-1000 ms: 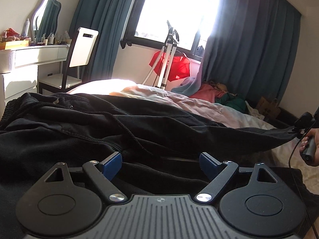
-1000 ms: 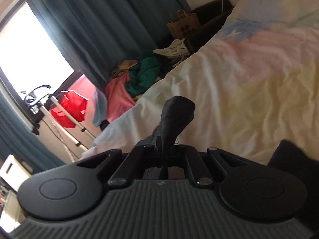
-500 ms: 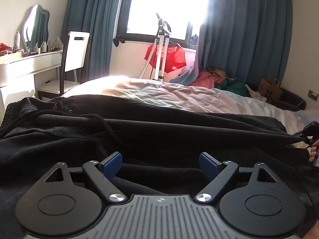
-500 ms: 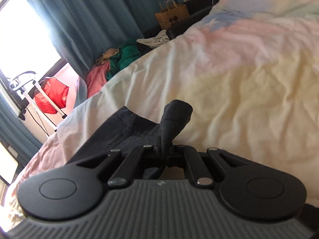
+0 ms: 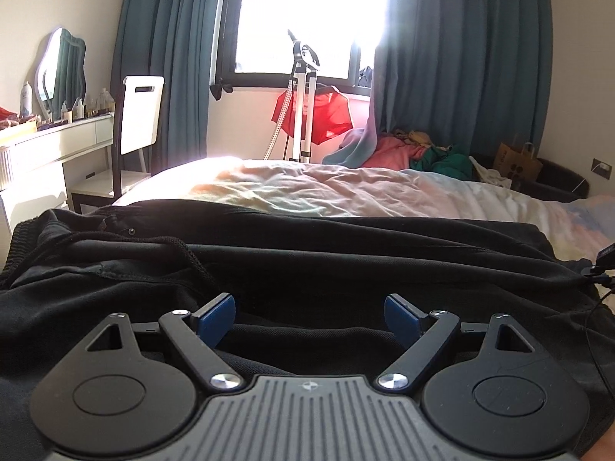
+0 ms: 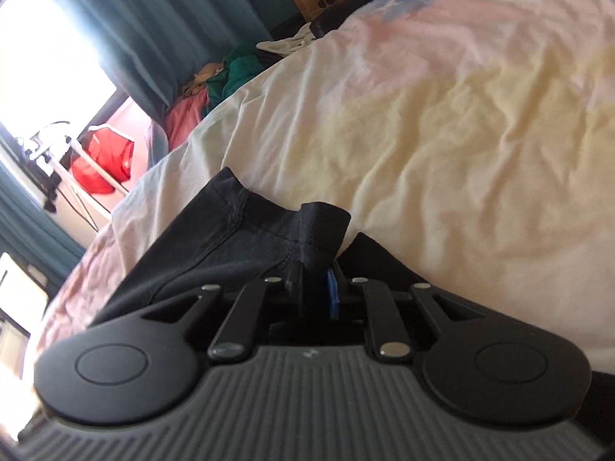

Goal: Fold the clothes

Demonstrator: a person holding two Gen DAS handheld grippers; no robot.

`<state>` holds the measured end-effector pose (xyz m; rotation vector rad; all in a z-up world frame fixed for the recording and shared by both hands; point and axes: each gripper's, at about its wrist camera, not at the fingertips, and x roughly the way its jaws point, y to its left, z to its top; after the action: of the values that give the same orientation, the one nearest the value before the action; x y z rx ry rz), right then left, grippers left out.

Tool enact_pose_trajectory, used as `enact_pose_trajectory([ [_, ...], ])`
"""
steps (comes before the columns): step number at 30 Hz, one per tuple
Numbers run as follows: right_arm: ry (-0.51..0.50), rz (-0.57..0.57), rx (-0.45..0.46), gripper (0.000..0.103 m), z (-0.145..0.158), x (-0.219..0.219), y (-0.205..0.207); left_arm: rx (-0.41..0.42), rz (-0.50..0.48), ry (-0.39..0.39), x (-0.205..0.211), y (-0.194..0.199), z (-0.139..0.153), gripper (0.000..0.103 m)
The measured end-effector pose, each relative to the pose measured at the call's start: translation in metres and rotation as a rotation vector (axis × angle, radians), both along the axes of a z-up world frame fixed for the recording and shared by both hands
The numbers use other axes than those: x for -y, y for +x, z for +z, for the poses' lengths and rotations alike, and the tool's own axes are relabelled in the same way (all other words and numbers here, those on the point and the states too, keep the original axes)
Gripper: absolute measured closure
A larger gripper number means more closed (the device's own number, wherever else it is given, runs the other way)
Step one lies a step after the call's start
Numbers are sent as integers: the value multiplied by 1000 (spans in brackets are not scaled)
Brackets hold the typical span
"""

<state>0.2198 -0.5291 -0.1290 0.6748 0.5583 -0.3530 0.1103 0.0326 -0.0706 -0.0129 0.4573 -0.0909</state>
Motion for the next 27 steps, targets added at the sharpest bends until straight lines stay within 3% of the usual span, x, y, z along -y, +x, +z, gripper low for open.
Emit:
enact_pose_trajectory([
  [5,-161,84,-34,86,51,-30,-46,20,-23,2,2,-20,15,16],
  [11,-254,247,30,86,108,-100,-113,63,-55,71,10,-66,33,16],
  [18,-338,426,116,86,160,-190,-188,71,-64,62,9,-115,44,16],
  [20,-368,457,139,86,161,-209,-203,73,-60,57,7,-126,45,16],
  [24,-432,509,194,38,149,-240,-228,52,-43,10,-2,-142,44,14],
  [25,-441,511,202,31,144,-243,-233,51,-39,9,-3,-145,43,13],
  [27,-431,525,200,27,135,-247,-239,50,-31,6,-5,-149,42,8],
])
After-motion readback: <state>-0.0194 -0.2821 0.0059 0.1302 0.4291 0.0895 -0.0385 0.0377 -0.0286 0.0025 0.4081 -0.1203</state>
